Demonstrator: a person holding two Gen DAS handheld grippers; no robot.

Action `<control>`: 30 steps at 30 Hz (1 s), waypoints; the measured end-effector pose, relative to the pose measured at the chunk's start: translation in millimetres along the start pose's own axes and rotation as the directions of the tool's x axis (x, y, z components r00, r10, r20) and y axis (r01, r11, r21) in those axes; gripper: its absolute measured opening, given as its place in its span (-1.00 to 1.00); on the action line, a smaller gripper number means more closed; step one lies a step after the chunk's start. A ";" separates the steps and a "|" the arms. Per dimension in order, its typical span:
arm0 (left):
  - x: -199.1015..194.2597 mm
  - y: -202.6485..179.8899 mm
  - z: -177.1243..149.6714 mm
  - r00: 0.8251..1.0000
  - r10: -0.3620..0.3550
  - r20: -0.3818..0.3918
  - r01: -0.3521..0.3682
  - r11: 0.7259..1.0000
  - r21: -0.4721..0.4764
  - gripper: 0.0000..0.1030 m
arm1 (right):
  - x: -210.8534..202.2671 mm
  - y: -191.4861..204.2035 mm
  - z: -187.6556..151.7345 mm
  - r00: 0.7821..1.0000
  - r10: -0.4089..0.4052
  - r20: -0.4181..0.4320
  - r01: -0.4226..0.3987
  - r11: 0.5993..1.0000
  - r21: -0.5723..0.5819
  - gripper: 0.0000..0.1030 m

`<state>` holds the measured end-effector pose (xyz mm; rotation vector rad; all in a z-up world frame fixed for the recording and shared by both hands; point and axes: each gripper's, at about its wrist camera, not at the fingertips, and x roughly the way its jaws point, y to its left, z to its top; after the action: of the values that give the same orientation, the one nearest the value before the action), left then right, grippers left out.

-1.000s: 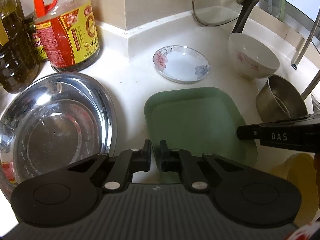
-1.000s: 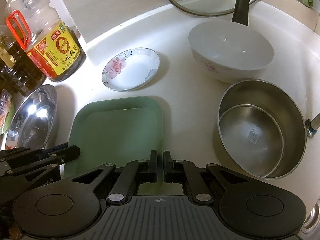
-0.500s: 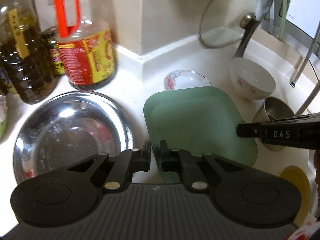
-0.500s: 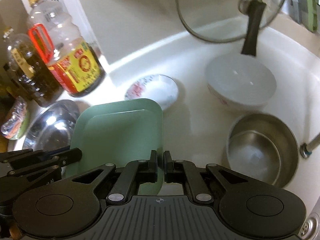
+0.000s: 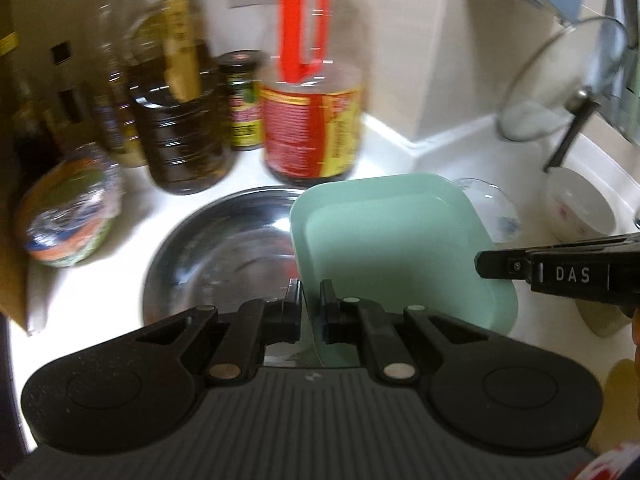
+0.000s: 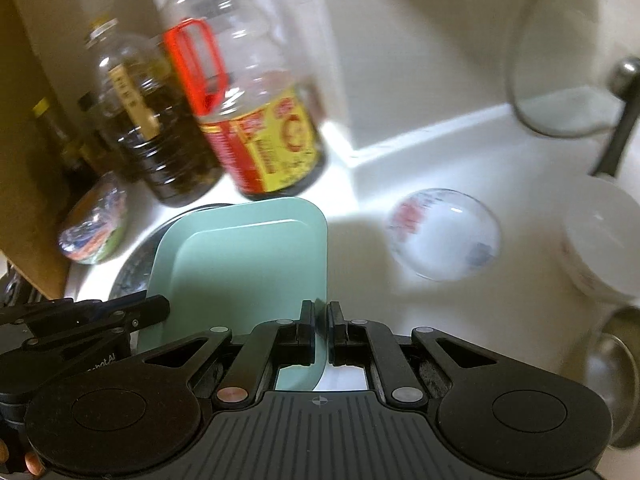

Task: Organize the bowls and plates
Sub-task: 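Lift the green plate with the left gripper and carry it over the steel basin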

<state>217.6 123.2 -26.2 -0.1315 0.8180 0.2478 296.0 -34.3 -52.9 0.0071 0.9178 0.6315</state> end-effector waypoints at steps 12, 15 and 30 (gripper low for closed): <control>9.8 49.9 -9.7 0.996 0.086 -0.033 -0.089 0.992 -0.085 -0.86 | 47.3 39.6 6.1 0.996 0.069 -0.050 -0.072 0.995 -0.068 -0.89; 14.0 56.1 -11.5 0.994 0.095 -0.046 -0.098 0.991 -0.092 -0.86 | 56.6 43.8 5.4 0.995 0.072 -0.066 -0.077 0.994 -0.076 -0.89; 35.2 65.5 -12.8 0.992 0.087 -0.088 -0.095 0.991 -0.092 -0.86 | 79.9 48.3 3.0 0.993 0.049 -0.106 -0.057 0.996 -0.066 -0.89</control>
<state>214.1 189.4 -62.1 -0.1959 0.8971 0.3694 309.0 47.0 -97.1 -0.0634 0.9986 0.7177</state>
